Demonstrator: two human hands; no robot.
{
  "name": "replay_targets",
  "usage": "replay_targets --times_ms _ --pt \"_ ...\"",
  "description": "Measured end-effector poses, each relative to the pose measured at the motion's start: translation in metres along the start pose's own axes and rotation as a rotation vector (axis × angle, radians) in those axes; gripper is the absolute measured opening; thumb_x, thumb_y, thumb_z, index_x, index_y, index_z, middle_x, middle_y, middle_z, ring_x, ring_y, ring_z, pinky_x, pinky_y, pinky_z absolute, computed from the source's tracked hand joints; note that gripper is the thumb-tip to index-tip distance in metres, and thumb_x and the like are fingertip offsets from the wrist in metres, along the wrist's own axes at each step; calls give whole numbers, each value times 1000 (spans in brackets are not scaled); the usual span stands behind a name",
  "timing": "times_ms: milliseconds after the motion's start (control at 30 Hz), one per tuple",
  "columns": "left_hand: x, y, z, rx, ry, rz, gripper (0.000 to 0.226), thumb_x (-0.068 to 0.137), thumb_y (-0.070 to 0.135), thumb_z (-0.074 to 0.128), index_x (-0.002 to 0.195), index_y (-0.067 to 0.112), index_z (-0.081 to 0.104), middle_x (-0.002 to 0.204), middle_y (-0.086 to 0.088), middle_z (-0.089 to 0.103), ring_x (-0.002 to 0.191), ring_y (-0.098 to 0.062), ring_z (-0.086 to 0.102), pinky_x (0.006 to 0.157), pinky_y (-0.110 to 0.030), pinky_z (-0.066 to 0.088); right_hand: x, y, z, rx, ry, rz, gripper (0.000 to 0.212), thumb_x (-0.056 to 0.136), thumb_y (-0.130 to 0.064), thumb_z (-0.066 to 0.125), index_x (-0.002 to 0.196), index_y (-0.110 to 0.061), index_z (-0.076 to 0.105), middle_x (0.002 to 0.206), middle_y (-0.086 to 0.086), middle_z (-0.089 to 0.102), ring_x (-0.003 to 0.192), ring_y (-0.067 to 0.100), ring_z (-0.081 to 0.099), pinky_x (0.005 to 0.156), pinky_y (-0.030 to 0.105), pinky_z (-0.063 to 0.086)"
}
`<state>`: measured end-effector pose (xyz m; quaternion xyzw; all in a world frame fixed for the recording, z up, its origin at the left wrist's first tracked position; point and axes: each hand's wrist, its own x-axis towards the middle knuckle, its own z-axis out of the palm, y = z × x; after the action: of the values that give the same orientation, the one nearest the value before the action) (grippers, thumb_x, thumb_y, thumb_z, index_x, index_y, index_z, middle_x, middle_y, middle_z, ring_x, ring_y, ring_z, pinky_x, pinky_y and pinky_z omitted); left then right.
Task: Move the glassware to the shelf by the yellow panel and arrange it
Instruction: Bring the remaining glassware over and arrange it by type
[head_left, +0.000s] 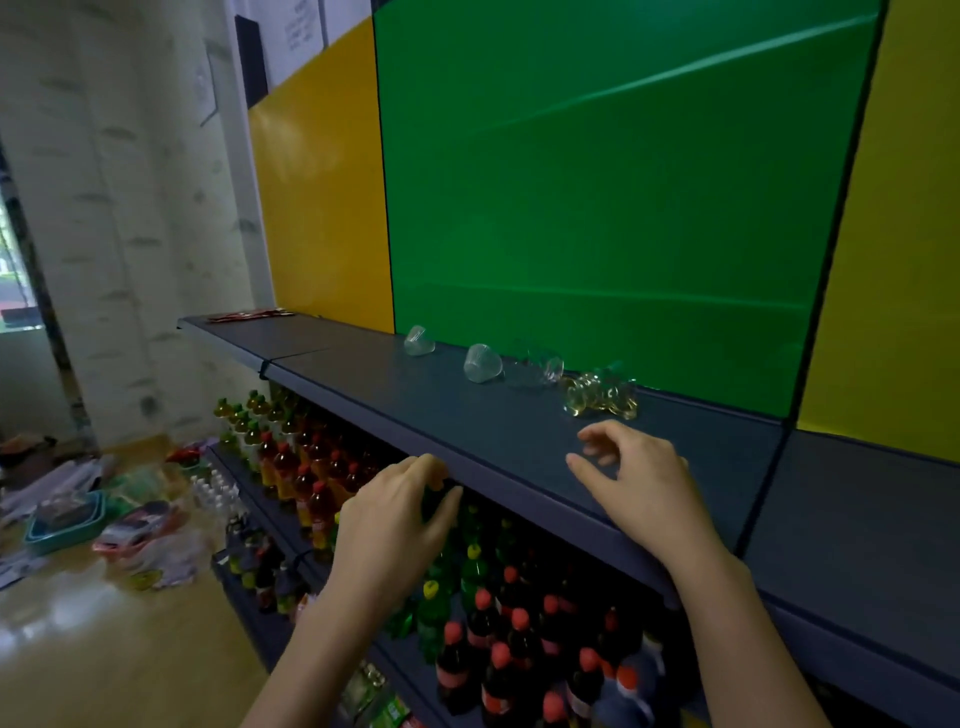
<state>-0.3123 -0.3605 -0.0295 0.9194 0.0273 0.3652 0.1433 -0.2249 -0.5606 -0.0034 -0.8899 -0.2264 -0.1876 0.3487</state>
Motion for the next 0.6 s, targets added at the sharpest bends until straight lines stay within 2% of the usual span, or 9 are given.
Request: replay_targets --times_ms 133,267,333,433,500,600 --pt "56 -36 26 -13 -6 25 20 86 40 52 94 23 57 94 10 63 88 -14 59 65 -30 45 52 4 19 -31 39 116 31 85 -42 56 110 -24 58 100 -11 64 94 13 59 81 31 46" --pt "95 -62 54 -88 -4 30 22 85 41 53 98 23 57 95 9 63 89 -15 60 67 -31 47 84 13 32 -81 88 219 34 85 -45 55 110 -23 57 99 -9 65 93 16 60 71 29 36" --pt "114 -69 69 -137 -28 34 25 85 41 54 101 22 55 99 8 63 92 -16 59 70 -35 50 98 18 35 -116 73 290 38 84 -47 53 113 -22 56 103 -7 66 98 20 59 72 30 34" --pt "143 -77 90 -182 -44 69 31 85 42 54 108 21 52 107 5 61 98 -18 57 76 -38 50 116 27 36 -193 76 385 46 85 -51 49 119 -20 54 115 0 65 109 28 55 82 36 40" --pt "165 -83 104 -221 -64 95 35 85 42 54 111 20 50 113 3 59 103 -19 55 79 -39 49 129 32 37 -243 99 440 49 84 -52 47 119 -19 54 117 3 64 111 31 54 87 39 42" --pt "194 -90 123 -273 -85 145 42 84 42 56 116 17 46 119 0 55 109 -20 51 83 -39 47 145 35 39 -319 98 507 51 84 -56 44 115 -17 57 115 6 63 109 32 54 86 40 43"
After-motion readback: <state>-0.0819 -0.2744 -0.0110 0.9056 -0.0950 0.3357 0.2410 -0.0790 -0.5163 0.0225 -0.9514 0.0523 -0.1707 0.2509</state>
